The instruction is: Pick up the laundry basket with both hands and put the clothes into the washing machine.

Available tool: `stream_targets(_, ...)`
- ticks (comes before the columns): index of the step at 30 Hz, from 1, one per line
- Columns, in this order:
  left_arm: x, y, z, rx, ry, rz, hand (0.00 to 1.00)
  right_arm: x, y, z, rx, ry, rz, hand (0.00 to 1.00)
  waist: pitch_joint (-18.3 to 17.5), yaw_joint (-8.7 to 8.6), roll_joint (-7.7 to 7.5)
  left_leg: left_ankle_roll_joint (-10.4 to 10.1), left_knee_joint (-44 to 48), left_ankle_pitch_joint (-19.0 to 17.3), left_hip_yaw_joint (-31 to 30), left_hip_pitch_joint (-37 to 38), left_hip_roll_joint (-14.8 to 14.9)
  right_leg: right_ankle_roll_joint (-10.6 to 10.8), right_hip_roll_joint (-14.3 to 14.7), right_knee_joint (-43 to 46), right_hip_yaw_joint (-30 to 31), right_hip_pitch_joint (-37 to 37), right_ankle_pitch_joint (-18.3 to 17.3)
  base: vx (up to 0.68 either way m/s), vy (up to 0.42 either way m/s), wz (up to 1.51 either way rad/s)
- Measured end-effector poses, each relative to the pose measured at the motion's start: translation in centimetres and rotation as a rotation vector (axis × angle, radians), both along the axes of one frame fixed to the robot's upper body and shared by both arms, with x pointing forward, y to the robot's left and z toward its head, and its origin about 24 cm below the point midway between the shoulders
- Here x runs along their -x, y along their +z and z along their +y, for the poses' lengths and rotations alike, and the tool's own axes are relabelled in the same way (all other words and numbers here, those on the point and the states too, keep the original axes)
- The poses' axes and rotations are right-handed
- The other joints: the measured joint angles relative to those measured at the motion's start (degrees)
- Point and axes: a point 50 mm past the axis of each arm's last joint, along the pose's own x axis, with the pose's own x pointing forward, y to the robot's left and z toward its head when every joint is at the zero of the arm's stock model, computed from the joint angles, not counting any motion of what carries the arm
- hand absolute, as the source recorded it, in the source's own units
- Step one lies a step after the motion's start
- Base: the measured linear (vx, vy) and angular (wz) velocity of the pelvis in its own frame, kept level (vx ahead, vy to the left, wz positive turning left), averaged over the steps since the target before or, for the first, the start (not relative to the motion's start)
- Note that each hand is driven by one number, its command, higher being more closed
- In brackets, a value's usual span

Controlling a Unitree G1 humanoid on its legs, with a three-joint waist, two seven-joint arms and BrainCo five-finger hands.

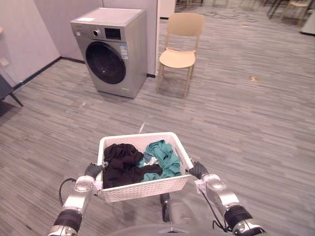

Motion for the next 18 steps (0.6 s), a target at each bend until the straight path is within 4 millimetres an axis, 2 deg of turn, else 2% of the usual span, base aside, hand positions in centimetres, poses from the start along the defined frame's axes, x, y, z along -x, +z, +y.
stream_targets(1, 0.0, 0.0, -0.1, 0.003, 0.002, 0.003, 1.00, -0.1, 0.1, 0.0, 0.002, 0.001, -0.004, 1.00, 0.2, 1.66, 0.21, 0.2, 12.1, 0.5, 0.5, -2.8, 1.0, -1.2, 1.3, 0.3, 0.6, 2.9, -1.7, 0.61, -0.215, -0.47)
stream_targets(2, 0.0, 0.0, 0.1, -0.001, 0.003, 0.000, 1.00, -0.7, 0.5, 0.1, 0.004, 0.005, -0.020, 1.00, 0.6, 4.18, -0.97, -0.1, 21.7, 0.3, 1.3, -5.4, 0.1, -2.2, 1.5, 1.0, 2.8, 6.3, -3.9, 0.58, -0.187, -0.98)
stream_targets(3, -0.1, 0.1, 0.2, -0.004, 0.003, -0.002, 1.00, -1.2, 0.8, 0.2, 0.007, 0.010, -0.036, 1.00, 0.4, 4.74, -1.69, 0.0, 24.7, 0.2, 1.6, -7.7, -0.7, -2.6, 1.1, 0.7, 4.1, 8.2, -5.3, 0.51, -0.135, -0.79)
stream_targets(5, -1.0, 0.7, 0.3, -0.014, -0.005, -0.029, 1.00, -2.1, 1.6, 0.3, 0.009, 0.012, -0.070, 1.00, 0.8, 4.57, -2.70, 1.3, 22.7, 0.1, 1.5, -12.6, 0.3, -2.8, 0.6, -1.1, 4.3, 11.1, -6.9, 0.40, -0.077, -0.15)
stream_targets(6, -2.3, 1.5, 0.2, -0.017, -0.016, -0.066, 1.00, -2.6, 2.0, 0.2, 0.012, -0.002, -0.087, 1.00, 0.9, 4.58, -2.86, 2.8, 15.1, 0.1, 2.3, -15.8, 2.1, -2.0, 0.6, -3.3, 4.9, 13.6, -6.8, 0.46, -0.043, -0.04)
stream_targets(7, -3.1, 2.2, 0.2, -0.025, -0.025, -0.091, 1.00, -3.0, 2.4, 0.2, 0.016, -0.008, -0.104, 1.00, 1.0, 4.70, -3.05, 3.3, 2.4, 0.1, 3.0, -17.3, 3.5, -1.8, 0.5, -5.9, 5.4, 15.6, -6.7, 0.37, -0.029, -0.13)
stream_targets(8, -3.3, 2.3, 0.3, -0.032, -0.029, -0.097, 1.00, -3.3, 2.6, 0.3, 0.017, -0.007, -0.113, 1.00, 0.9, 4.85, -2.98, 3.2, -6.0, 0.3, 2.7, -17.6, 3.7, -1.5, 0.6, -7.0, 5.8, 16.4, -6.8, 0.36, 0.024, -0.39)
stream_targets(9, -3.4, 2.5, 0.6, -0.041, -0.028, -0.103, 1.00, -4.1, 3.3, 0.4, 0.018, 0.000, -0.138, 1.00, 0.8, 4.99, -2.74, 2.1, -23.9, 2.5, 0.8, -17.7, 3.8, -0.7, 1.2, -9.0, 7.7, 17.3, -7.5, 0.40, 0.128, -0.69)
stream_targets(10, -3.4, 2.5, 0.8, -0.042, -0.024, -0.104, 1.00, -4.8, 3.9, 0.5, 0.021, 0.005, -0.159, 1.00, -0.5, 5.51, -0.74, 0.2, -41.0, 7.2, -3.4, -17.7, 4.3, -0.1, 2.3, -9.9, 9.8, 17.4, -7.9, 0.49, 0.174, -0.79)
stream_targets(11, -3.4, 2.6, 0.8, -0.038, -0.019, -0.107, 1.00, -5.0, 4.1, 0.5, 0.026, 0.008, -0.167, 1.00, -1.1, 5.67, 0.23, -1.4, -47.2, 8.3, -5.4, -17.9, 5.0, 0.5, 3.1, -10.1, 10.7, 17.1, -8.4, 0.50, 0.281, -1.09)
stream_targets(12, -3.5, 2.7, 0.9, -0.038, -0.010, -0.111, 1.00, -5.8, 4.5, 0.8, 0.039, 0.027, -0.171, 1.00, -1.2, 6.45, 1.63, -3.2, -49.4, 8.4, -6.6, -19.4, 7.1, 1.0, 4.1, -9.2, 12.5, 16.8, -10.3, 0.45, 0.354, -1.17)
stream_targets(13, -3.3, 2.5, 1.1, -0.047, -0.009, -0.096, 1.00, -5.7, 4.1, 1.0, 0.043, 0.035, -0.154, 1.00, -1.6, 7.19, 1.45, -2.7, -45.2, 8.8, -5.9, -19.6, 7.4, 0.0, 3.6, -6.1, 14.9, 17.4, -13.9, 0.47, 0.410, -1.24)
stream_targets(14, -3.1, 2.2, 1.1, -0.051, -0.010, -0.081, 1.00, -5.6, 3.9, 1.0, 0.044, 0.036, -0.143, 1.00, -2.3, 7.53, 0.97, -2.4, -42.3, 9.0, -4.6, -19.4, 7.0, 0.1, 2.8, -4.3, 15.9, 17.5, -16.0, 0.56, 0.471, -1.21)
stream_targets(15, -2.6, 1.6, 0.8, -0.046, -0.015, -0.050, 1.00, -5.4, 3.5, 1.1, 0.041, 0.034, -0.128, 1.00, -3.4, 7.80, 0.31, -4.0, -39.3, 10.5, -2.1, -17.3, 6.0, 1.1, 1.7, 6.3, 16.7, 15.3, -20.1, 0.57, 0.456, -1.13)
stream_targets(16, -2.4, 1.1, 1.0, -0.054, -0.013, -0.025, 1.00, -5.2, 3.2, 1.4, 0.029, 0.031, -0.118, 1.00, -3.5, 6.82, -1.35, -2.5, -36.7, 14.3, -0.5, -15.4, 3.5, 0.6, -0.8, 21.0, 14.4, 10.4, -20.2, 0.56, 0.448, -0.96)
stream_targets(17, -2.2, 0.9, 1.0, -0.060, -0.019, -0.011, 1.00, -4.8, 2.8, 1.4, 0.026, 0.028, -0.103, 1.00, -3.0, 6.22, -2.50, -1.6, -36.3, 14.1, 0.2, -13.1, 1.8, 0.2, -2.7, 26.8, 13.4, 8.9, -17.9, 0.49, 0.415, -0.62)
stream_targets(18, -2.1, 0.7, 0.7, -0.072, -0.049, 0.010, 1.00, -4.0, 1.7, 0.9, 0.037, 0.012, -0.053, 1.00, -2.2, 5.71, -3.67, 1.4, -37.6, 12.8, 2.2, -6.6, -0.4, -1.3, -5.9, 36.9, 11.7, 7.0, -8.6, 0.58, 0.480, -0.51)
